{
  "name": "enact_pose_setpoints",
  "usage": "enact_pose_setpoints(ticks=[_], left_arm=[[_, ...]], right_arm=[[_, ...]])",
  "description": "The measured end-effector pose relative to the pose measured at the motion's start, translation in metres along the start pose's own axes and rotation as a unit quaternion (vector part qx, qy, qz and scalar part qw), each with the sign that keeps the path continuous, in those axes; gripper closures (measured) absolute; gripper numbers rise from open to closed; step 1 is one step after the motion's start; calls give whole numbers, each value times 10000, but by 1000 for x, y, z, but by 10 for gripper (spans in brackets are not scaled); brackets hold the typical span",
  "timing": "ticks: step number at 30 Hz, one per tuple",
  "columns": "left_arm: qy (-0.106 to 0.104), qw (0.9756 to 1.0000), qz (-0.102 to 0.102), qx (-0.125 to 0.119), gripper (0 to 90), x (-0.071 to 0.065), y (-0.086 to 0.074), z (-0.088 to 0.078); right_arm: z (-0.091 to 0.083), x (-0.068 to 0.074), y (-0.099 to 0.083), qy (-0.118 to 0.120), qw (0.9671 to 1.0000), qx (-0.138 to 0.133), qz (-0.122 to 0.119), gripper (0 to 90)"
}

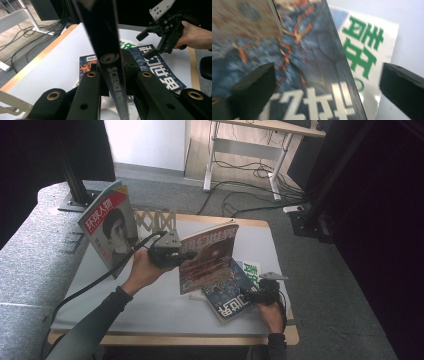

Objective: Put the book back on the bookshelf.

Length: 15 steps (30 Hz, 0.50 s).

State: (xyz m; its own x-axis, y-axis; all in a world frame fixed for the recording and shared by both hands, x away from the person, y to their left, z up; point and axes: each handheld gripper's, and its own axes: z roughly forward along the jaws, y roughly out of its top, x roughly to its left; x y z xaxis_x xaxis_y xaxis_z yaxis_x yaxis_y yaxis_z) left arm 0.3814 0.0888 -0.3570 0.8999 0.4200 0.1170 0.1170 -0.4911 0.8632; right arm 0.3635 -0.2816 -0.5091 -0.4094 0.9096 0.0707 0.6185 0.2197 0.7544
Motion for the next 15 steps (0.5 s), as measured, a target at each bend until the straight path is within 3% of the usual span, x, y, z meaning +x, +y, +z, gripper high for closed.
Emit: enact_pose_setpoints(ticks=[6,12,15], left_arm=[[74,9998,-185,-50,806,-1,1,1],[-48,9990,-418,-126,835,3,3,1],[68,9991,-405,-85,838,5,5,-2]], right_arm=[[4,-3,-9,-84,9999,32,53,0],[5,-8,-16,88,9994,-136,309,0],[6,-11,-19,161,9988,-189,427,0]])
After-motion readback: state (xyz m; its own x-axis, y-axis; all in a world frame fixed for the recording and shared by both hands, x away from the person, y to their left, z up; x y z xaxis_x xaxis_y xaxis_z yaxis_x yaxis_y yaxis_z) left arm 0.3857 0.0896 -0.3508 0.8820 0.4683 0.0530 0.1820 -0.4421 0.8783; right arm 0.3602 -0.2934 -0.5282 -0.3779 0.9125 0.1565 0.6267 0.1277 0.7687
